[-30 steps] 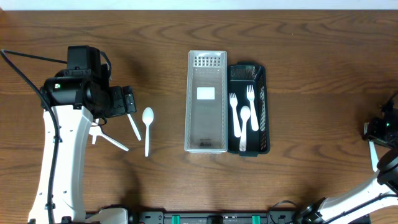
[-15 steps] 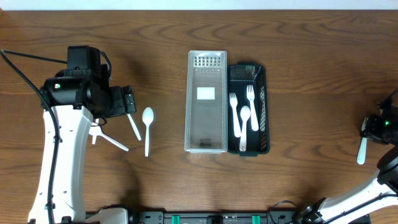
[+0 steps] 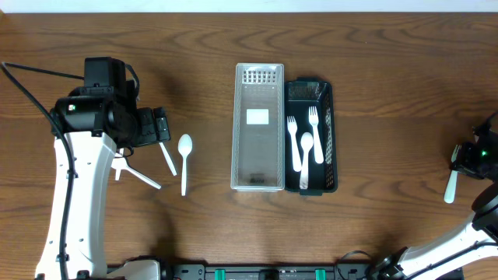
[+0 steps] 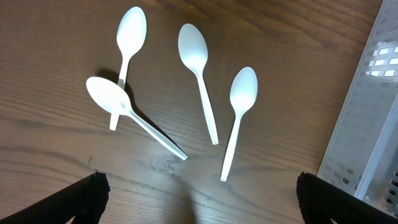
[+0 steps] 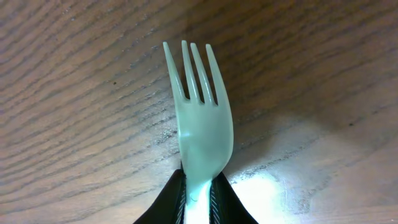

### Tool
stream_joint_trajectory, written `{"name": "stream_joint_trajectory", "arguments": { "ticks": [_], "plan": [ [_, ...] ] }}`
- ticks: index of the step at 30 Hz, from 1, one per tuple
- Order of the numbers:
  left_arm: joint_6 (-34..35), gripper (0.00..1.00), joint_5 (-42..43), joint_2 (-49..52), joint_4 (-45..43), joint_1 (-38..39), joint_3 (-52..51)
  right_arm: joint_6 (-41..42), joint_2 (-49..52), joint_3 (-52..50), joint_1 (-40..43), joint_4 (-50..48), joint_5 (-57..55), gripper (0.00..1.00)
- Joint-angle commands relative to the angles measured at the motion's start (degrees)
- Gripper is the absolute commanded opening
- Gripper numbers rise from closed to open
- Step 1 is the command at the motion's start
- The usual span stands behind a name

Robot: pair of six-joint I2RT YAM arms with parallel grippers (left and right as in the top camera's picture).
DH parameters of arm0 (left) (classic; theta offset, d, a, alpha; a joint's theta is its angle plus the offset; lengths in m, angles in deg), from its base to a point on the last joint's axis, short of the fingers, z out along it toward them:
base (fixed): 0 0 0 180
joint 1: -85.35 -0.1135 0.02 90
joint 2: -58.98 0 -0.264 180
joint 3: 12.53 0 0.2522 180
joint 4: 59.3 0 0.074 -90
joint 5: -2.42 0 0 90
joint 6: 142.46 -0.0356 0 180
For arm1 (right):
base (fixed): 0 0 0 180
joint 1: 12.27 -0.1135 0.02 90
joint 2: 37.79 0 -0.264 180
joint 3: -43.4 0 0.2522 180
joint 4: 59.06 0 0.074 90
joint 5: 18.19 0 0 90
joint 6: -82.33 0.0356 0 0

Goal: Pack container
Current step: 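Reach the right gripper to the far-right fork and grasp it, then place the third fork into the dark green basket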

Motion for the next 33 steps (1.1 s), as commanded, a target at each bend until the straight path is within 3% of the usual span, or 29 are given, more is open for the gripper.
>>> {"name": "stream_joint_trajectory", "arguments": {
  "ticks": [1,19,33],
  "plan": [
    [-0.6,0.98,-0.7,0.0,0.4,-0.2,1.0,-0.1,3.1,-1.2,-0.1,-0.3,1.3,0.01],
    [-0.6,0.98,-0.7,0.0,0.4,-0.2,1.0,-0.1,0.2,-1.1,-1.0,-1.5,2.4,0.01],
    [-0.6,0.98,-0.7,0.0,0.3,-0.2,1.0,0.1,-10.7,-1.0,-4.5,-3.3,2.8,0.01]
  ]
}}
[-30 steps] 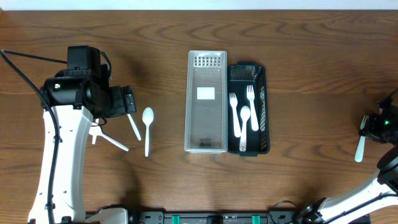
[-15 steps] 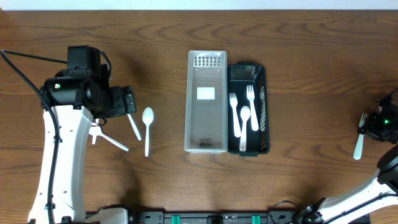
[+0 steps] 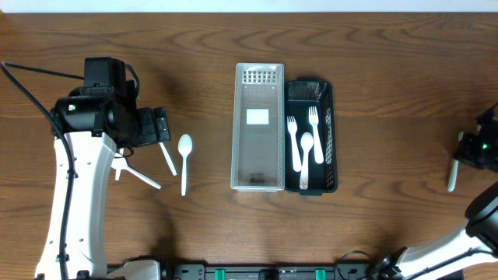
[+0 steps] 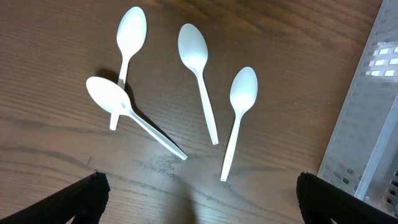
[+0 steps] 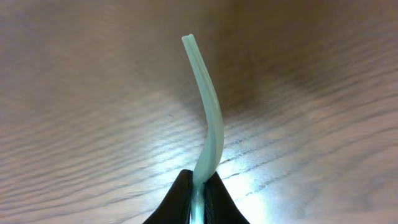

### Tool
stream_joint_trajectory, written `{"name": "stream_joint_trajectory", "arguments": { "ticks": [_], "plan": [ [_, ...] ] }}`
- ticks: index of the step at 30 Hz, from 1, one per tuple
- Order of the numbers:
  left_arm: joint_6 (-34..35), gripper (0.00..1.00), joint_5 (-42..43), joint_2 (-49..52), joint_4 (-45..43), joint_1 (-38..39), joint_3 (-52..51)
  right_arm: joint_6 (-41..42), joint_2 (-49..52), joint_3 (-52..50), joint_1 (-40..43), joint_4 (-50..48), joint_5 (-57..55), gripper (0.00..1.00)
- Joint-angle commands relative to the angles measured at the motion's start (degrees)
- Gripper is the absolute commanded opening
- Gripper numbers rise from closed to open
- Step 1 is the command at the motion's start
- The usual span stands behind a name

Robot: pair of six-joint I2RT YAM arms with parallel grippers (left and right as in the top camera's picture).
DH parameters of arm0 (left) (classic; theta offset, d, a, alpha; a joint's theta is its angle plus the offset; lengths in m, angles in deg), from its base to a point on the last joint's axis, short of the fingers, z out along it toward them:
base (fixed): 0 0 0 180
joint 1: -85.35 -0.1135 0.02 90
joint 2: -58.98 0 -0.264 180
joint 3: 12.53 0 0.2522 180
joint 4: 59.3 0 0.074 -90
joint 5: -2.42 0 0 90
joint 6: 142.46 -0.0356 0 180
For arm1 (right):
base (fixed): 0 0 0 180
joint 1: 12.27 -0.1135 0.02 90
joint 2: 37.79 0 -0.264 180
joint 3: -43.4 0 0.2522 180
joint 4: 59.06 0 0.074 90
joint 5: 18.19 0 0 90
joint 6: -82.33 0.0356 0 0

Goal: Pack container
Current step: 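Place the third fork into the dark green basket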

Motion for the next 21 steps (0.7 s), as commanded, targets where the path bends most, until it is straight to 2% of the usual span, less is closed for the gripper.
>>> {"name": "stream_joint_trajectory", "arguments": {
  "ticks": [1,9,16,21],
  "plan": [
    [-0.6,0.98,-0.7,0.0,0.3,-0.2,1.0,0.1,-5.7,-0.1,-2.8,-0.2,0.2,0.01],
    [-0.6,0.98,-0.7,0.0,0.3,-0.2,1.0,0.6,-16.7,-0.1,-13.4,-0.1,0.1,0.01],
    [-0.6,0.98,-0.7,0.0,0.3,-0.2,1.0,7.9,-27.8,-0.1,-35.2,0.6,-1.4,0.01],
    [-0.6,0.98,-0.7,0.0,0.3,-0.2,1.0,14.4,-29.2,-0.1,-50.2,1.3,-5.3,0.01]
  ]
}}
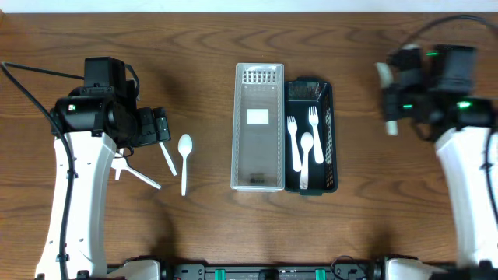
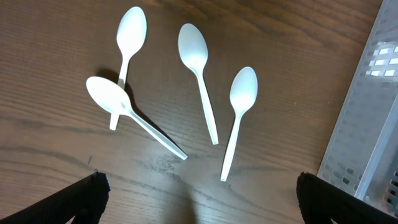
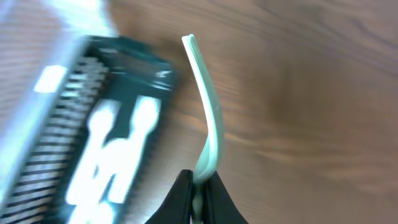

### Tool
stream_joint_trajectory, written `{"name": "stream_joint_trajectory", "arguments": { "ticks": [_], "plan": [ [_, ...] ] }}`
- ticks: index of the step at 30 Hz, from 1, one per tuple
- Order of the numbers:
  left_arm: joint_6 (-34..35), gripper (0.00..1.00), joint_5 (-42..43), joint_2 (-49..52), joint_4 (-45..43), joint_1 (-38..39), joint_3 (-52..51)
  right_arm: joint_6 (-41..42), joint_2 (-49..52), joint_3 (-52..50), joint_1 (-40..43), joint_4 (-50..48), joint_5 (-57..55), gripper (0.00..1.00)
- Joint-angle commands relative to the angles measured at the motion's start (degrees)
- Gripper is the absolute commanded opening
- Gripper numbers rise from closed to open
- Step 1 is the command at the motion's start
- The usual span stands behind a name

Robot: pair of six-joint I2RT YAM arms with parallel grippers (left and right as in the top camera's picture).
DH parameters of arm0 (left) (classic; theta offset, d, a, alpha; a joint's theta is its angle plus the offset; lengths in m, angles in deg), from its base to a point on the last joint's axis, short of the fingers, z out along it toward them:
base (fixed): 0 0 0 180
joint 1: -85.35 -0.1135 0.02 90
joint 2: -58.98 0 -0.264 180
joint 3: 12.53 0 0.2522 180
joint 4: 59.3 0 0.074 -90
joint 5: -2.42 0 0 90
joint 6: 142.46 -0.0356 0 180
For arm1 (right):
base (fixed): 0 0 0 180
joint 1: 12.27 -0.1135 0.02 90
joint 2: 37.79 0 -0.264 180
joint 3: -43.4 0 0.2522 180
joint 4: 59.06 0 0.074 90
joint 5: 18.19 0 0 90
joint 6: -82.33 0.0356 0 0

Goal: Pack container
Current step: 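Place the third fork into the dark green basket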

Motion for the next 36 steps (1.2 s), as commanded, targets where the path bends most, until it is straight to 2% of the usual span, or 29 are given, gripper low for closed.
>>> {"name": "stream_joint_trajectory", "arguments": {
  "ticks": [1,7,11,16,17,18,19,20,21,24,28,32,36],
  "plan": [
    [-0.6,0.99,-0.7,0.0,0.3,-0.2,1.0,6.9,0.1,-0.2,-8.0,1.2,-2.6,0.01],
    [-0.6,0.98,-0.7,0.0,0.3,-0.2,1.0,12.9,4.5,-0.2,-17.9,2.4,-2.7,0.01],
    [-0.6,0.98,-0.7,0.0,0.3,-0.2,1.0,16.7,10.3,-0.2,-20.1,3.4,-2.7,0.01],
    [-0.6,0.98,-0.7,0.0,0.3,-0.2,1.0,16.7,17.6,-0.2,-21.2,4.3,-2.7,0.02],
    [-0.6,0.98,-0.7,0.0,0.3,-0.2,1.0,16.7,18.4,-0.2,-21.2,4.3,-2.7,0.06],
    [-0.6,0.98,-0.7,0.0,0.3,-0.2,1.0,16.7,19.0,-0.2,-21.2,4.4,-2.7,0.23],
    [-0.6,0.98,-0.7,0.0,0.4,-0.2,1.0,16.7,19.3,-0.2,-21.2,4.4,-2.7,0.48],
    [-0.6,0.98,-0.7,0.0,0.4,-0.2,1.0,16.7,19.3,-0.2,-21.2,4.4,-2.7,0.68],
    [-0.6,0.98,-0.7,0.0,0.4,-0.2,1.0,16.6,19.3,-0.2,-21.2,4.4,-2.8,0.73],
    [-0.6,0.98,-0.7,0.0,0.4,-0.2,1.0,15.4,18.3,-0.1,-21.0,2.7,-4.5,0.74],
    [-0.8,0.98,-0.6,-0.4,0.4,0.3,1.1,14.7,15.1,3.4,-20.2,3.2,-12.5,0.77],
    [-4.0,0.98,-0.7,0.4,0.3,4.0,1.1,14.5,10.2,9.3,-17.6,5.7,-18.5,0.98],
    [-3.8,0.98,-0.7,3.8,-0.5,7.7,1.1,13.2,6.0,11.3,-12.7,5.5,-21.6,0.99]
  ]
}}
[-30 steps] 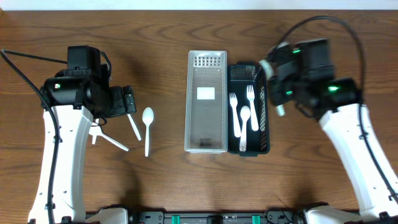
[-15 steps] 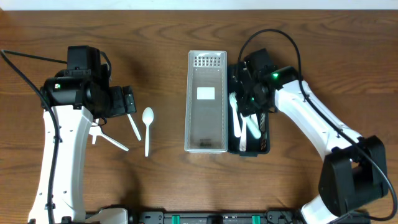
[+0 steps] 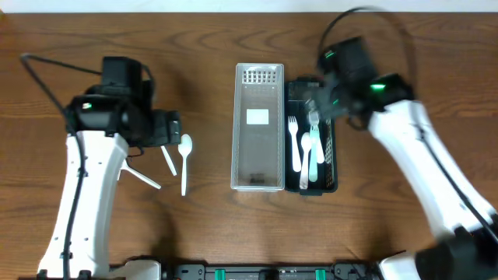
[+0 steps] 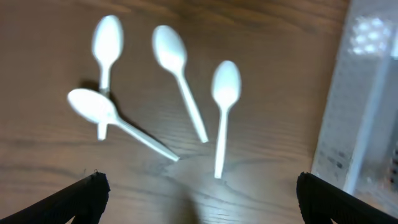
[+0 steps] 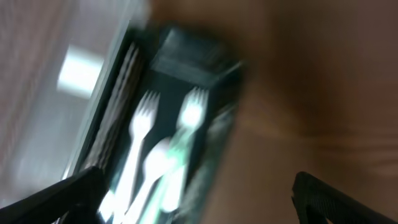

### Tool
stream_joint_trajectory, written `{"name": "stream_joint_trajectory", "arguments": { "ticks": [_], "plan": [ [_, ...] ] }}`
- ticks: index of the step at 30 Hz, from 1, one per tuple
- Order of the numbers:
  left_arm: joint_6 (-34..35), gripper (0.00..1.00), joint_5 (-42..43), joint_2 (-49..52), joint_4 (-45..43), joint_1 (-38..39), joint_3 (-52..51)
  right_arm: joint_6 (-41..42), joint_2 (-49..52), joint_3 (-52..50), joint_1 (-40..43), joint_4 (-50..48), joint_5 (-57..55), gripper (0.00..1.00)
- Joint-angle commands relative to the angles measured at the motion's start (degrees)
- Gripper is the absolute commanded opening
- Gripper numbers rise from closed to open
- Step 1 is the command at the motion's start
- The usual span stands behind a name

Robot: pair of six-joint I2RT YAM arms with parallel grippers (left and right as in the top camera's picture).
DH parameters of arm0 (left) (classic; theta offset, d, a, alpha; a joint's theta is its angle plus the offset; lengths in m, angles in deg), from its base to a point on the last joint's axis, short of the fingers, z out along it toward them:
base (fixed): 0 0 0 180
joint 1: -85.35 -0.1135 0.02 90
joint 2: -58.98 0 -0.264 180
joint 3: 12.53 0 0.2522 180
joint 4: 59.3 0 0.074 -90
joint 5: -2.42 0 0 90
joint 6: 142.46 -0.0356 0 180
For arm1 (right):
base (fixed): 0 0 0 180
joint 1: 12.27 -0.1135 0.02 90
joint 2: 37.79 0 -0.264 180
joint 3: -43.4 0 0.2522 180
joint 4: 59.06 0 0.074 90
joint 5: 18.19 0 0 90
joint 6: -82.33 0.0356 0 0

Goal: Pack container

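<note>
A black slotted container stands beside a clear container at mid-table. In the black one lie white forks and a spoon, plus a pale green fork that shows blurred in the right wrist view. My right gripper hovers over the black container's far half, open and empty. Several white spoons lie on the wood left of the clear container. My left gripper hangs open above them, near side, holding nothing.
Other loose spoons lie by the left arm, two of them crossed. The clear container's wall is at the right edge of the left wrist view. It holds only a white label.
My right gripper was shut on the pale green fork right of the containers. Now it is open over the black container and the fork lies inside. My left gripper has shifted slightly right.
My right gripper held the pale green fork at the table's far right edge. Then it held the fork turned on edge there, then carried it near the black container. Now the fork lies in the black container. The left gripper stayed open over the spoons.
</note>
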Motion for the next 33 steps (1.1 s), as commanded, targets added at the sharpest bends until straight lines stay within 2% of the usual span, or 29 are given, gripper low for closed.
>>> {"name": "stream_joint_trajectory", "arguments": {
  "ticks": [1,5,11,17,23,33],
  "plan": [
    [-0.8,0.98,-0.5,4.3,-0.4,2.3,1.0,-0.7,-4.8,2.0,5.3,0.5,-5.4,0.99],
    [1.8,0.98,-0.4,9.7,-1.0,2.4,0.4,1.5,-5.1,1.9,12.1,2.5,-3.4,0.99],
    [0.1,0.98,2.6,17.0,-5.4,2.4,-4.3,1.5,-4.5,1.5,18.2,3.3,3.6,0.99],
    [-2.3,0.98,4.1,22.1,-13.2,2.4,-10.6,1.5,-4.5,1.5,18.6,3.3,3.6,0.99],
    [-5.6,0.98,4.0,24.5,-17.3,2.6,-13.1,1.5,-4.5,1.5,18.6,3.3,3.6,0.99],
    [-4.4,0.98,3.4,24.7,-18.3,3.1,-13.1,1.5,-4.4,0.7,18.6,3.4,3.5,0.99]
  ]
}}
